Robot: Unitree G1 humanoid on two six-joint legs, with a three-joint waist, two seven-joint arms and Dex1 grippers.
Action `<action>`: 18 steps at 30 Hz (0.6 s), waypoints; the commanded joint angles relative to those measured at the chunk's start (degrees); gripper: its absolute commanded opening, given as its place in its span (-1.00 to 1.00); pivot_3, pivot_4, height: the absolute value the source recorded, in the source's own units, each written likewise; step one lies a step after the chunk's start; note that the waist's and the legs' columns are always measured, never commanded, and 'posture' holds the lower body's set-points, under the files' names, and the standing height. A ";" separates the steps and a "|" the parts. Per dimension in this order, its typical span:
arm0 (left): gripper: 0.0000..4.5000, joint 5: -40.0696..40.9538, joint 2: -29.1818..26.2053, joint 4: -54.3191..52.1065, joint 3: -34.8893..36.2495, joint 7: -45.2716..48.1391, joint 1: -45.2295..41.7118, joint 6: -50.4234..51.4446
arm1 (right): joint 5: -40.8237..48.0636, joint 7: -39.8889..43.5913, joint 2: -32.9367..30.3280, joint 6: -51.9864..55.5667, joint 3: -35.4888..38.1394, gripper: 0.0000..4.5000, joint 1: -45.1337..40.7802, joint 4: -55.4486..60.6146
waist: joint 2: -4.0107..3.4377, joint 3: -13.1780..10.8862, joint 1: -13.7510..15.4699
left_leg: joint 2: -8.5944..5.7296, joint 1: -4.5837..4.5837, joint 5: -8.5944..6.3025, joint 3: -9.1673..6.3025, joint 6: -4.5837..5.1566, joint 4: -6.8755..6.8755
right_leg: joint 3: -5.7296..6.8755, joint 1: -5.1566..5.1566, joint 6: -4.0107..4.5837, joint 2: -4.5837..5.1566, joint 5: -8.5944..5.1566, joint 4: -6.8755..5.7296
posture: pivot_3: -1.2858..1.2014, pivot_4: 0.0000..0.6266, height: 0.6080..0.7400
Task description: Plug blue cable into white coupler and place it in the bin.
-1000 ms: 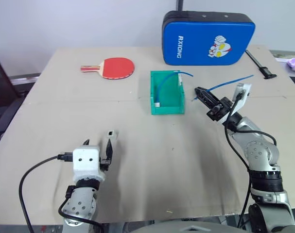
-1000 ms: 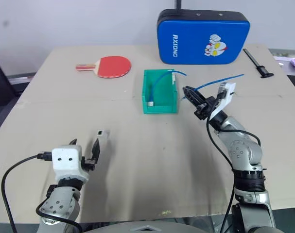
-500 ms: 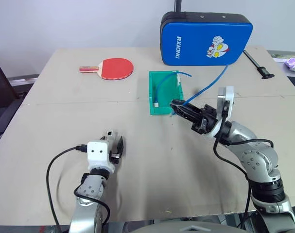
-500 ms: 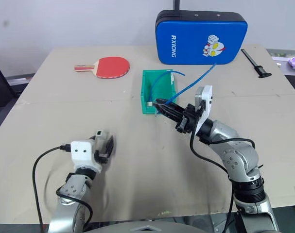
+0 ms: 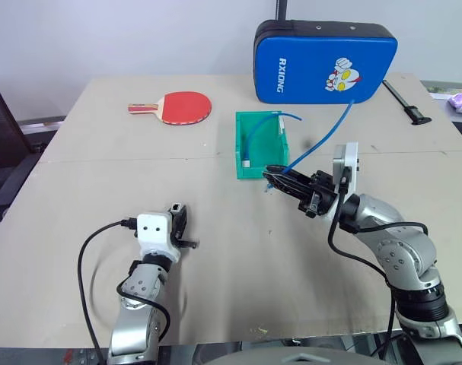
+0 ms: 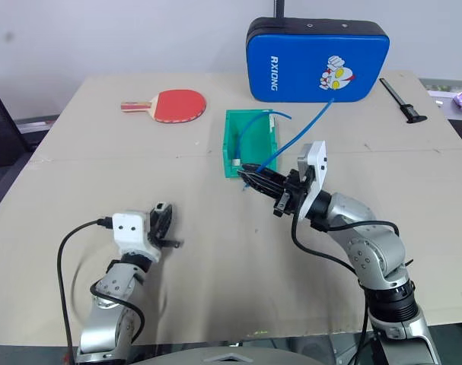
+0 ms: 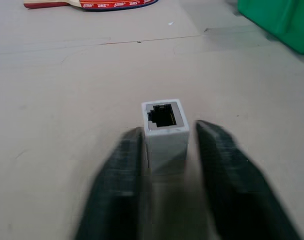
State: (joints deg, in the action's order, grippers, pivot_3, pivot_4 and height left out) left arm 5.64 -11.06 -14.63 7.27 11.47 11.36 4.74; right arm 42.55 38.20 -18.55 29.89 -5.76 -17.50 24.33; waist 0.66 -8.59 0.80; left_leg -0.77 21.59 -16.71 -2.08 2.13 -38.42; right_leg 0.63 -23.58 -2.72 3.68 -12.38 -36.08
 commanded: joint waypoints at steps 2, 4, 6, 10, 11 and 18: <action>-0.84 -1.80 -2.20 0.89 -2.96 2.55 -3.08 -0.74 | -3.35 -0.09 0.33 -2.17 -1.14 -1.00 -0.88 2.06 | 0.00 0.00 -0.02 | -0.01 0.00 0.00 0.02 0.00 -0.01 | -0.01 0.00 0.00 0.00 0.00 0.00 | 0.03 -0.52 1.00; -0.84 -2.04 -2.87 -0.08 -5.13 4.22 -5.28 0.02 | -5.03 -0.76 1.09 -2.85 -1.79 -1.00 -1.57 1.67 | 0.00 0.00 0.01 | -0.03 0.02 0.00 0.02 -0.01 -0.01 | -0.01 0.00 -0.01 0.00 0.00 0.00 | 0.03 -0.52 1.00; -0.84 -2.45 -3.46 -0.96 -7.53 5.75 -7.97 0.93 | -6.80 -1.60 2.09 -3.65 -2.50 -1.00 -2.45 1.18 | 0.00 0.00 -0.04 | -0.03 0.03 0.01 0.02 -0.01 -0.01 | -0.01 -0.01 -0.01 0.00 0.00 0.01 | 0.03 -0.52 1.00; -0.84 -5.40 -3.34 -1.57 -13.07 7.08 -15.58 1.77 | -12.64 -4.46 5.09 -6.40 -4.78 -1.00 -4.90 -0.86 | 0.02 0.00 -0.13 | -0.05 0.06 0.04 0.05 -0.07 -0.01 | -0.02 -0.04 -0.03 -0.01 0.01 0.04 | 0.03 -0.52 1.00; -0.84 -6.33 -2.88 -1.45 -14.56 7.08 -17.80 1.81 | -14.44 -5.79 6.23 -7.32 -5.33 -1.00 -5.63 -1.74 | 0.02 0.00 -0.14 | -0.05 0.06 0.07 0.05 -0.12 -0.01 | -0.02 -0.04 -0.03 -0.02 0.02 0.04 | 0.03 -0.52 1.00; -0.84 -10.66 -0.36 0.06 -17.87 4.55 -24.38 0.89 | -23.96 -9.03 8.60 -11.27 -8.70 -1.00 -7.93 -5.71 | 0.02 0.00 -0.51 | -0.06 0.09 0.20 0.09 -0.36 0.03 | -0.08 -0.13 -0.07 -0.03 0.03 0.03 | 0.03 -0.52 1.00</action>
State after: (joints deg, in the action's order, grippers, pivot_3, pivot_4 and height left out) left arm -3.78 -11.64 -13.70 -10.08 16.91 -12.37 6.96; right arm 20.26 30.00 -10.46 20.68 -14.06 -24.09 18.16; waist 0.69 -8.59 0.29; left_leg -0.83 21.70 -16.51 -1.99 1.76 -38.37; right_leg 0.55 -23.74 -2.79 3.66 -12.34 -36.03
